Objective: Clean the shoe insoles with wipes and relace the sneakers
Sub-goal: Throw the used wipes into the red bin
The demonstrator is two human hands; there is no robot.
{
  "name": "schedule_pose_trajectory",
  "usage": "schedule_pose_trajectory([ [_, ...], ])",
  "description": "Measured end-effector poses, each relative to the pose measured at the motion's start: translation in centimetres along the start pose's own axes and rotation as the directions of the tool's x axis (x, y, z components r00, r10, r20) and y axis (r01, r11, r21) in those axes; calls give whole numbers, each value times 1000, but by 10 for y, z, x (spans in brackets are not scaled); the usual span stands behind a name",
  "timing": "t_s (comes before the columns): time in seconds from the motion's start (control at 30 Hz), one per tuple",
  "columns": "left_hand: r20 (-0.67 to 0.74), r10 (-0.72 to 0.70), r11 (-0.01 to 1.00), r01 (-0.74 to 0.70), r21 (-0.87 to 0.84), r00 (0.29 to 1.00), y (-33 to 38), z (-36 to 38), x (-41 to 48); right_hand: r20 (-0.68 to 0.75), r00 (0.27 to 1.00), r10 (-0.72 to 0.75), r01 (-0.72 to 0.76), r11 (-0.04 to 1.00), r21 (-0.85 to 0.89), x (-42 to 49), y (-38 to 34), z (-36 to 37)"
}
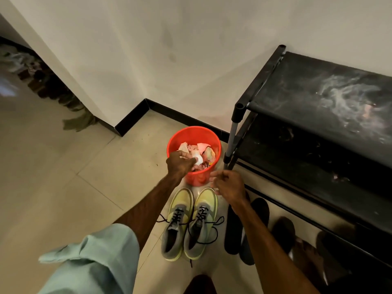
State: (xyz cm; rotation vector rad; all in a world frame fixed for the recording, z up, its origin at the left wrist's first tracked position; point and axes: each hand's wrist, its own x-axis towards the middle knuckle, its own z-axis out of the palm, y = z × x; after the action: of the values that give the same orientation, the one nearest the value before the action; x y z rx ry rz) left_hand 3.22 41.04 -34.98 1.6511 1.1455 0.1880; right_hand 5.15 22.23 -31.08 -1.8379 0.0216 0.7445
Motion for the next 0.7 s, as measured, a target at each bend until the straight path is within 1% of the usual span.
schedule_pose_trajectory([
  [0.07, -17, 32, 999, -31, 27, 999, 11, 7, 7, 8, 1000, 16, -16, 1000, -4, 2, 4, -1],
  [0.2, 26, 72, 996, -74, 53, 997, 19, 24, 21, 16, 998, 58, -58, 998, 18, 6, 12, -5],
  [0.3, 71, 67, 986, -77, 148, 995, 6, 35, 35, 17, 996, 84, -84, 996, 21, 9, 15, -8],
  [0.37, 114, 106, 967, -130, 221, 988, -4, 43, 40, 21, 996, 84, -85, 996, 29, 10, 15, -9],
  [0.47, 209, 157, 939, -211, 271, 965, -6, 47, 30, 21, 997, 77, -78, 996, 31, 10, 13, -9],
  [0.57, 284, 189, 896, -283, 342, 940, -13, 50, 30, 19, 997, 76, -76, 997, 33, 10, 10, -8],
  [0.7, 350, 208, 830, -354, 431, 914, -16, 50, 35, 19, 997, 80, -81, 997, 17, 11, 10, -8],
])
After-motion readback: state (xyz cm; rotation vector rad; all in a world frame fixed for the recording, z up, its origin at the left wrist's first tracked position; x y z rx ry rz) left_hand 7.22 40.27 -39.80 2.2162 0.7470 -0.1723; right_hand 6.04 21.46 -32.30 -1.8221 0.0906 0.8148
